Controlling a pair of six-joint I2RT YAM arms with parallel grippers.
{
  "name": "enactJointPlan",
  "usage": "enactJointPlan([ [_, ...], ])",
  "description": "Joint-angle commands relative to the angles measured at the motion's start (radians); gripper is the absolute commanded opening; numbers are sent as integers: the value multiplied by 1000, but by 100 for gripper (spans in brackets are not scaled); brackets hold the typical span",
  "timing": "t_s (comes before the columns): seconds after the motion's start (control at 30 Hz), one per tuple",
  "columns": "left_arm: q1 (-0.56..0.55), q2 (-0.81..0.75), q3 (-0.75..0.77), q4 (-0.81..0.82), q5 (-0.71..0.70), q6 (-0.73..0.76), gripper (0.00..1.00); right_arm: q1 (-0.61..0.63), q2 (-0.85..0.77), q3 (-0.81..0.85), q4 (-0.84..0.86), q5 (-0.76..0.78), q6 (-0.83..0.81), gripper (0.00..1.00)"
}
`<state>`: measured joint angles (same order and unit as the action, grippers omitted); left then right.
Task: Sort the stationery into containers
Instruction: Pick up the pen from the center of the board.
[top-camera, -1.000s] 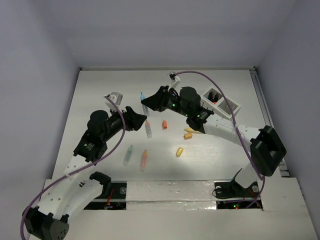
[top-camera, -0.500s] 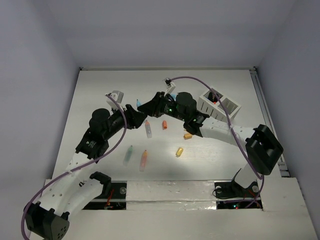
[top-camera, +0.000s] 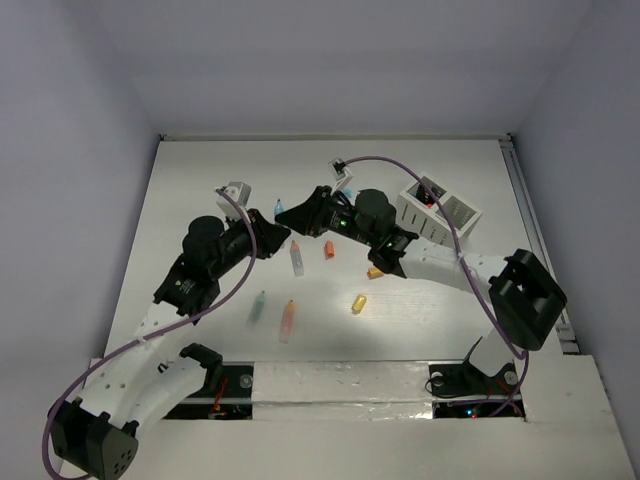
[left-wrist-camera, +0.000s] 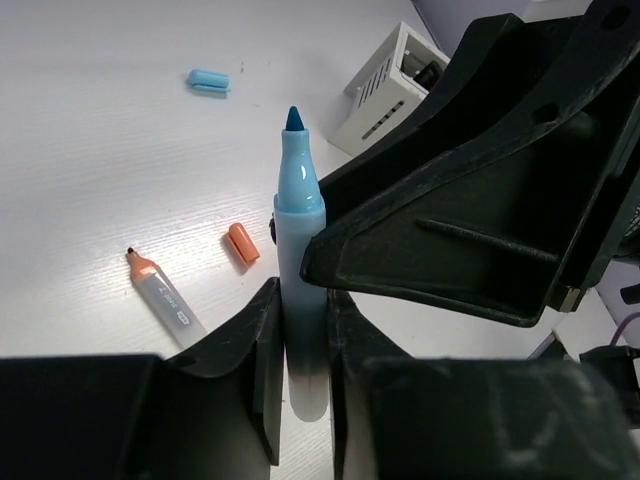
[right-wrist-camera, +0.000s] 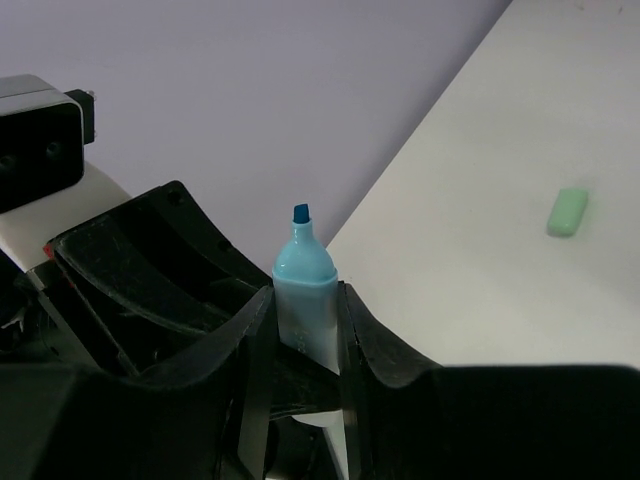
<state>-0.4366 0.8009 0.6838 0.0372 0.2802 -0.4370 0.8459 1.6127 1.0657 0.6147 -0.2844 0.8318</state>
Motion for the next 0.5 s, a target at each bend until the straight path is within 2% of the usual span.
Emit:
enactJointPlan([
  [0.0,4,-19,49,17,-27,32,0,22,-34,-21,76,-26,17,11],
  [0.13,4,-38,69,-57,-35,107,0,22,-65,-35,47,5,-10,15],
  [0.17,4,-52,77,-89,-36,119,0,22,-76,-33,27,5,-25,25],
  [0.23,4,-66,86,-118,-39,141,0,9,-88,-35,2,4,-39,39],
  [0.27,4,-84,94,-132,-44,158,0,-13,-99,-42,-12,2,-43,51],
  [0.3,4,-92,97,-155,-53,164,0,-28,-109,-53,-13,2,-51,56],
  [0.37,4,-120,99,-172,-78,175,0,-92,-149,-87,-39,-4,-63,62],
  [0.47,4,-155,85,-181,-93,175,0,-177,-180,-127,-69,-54,-79,60],
])
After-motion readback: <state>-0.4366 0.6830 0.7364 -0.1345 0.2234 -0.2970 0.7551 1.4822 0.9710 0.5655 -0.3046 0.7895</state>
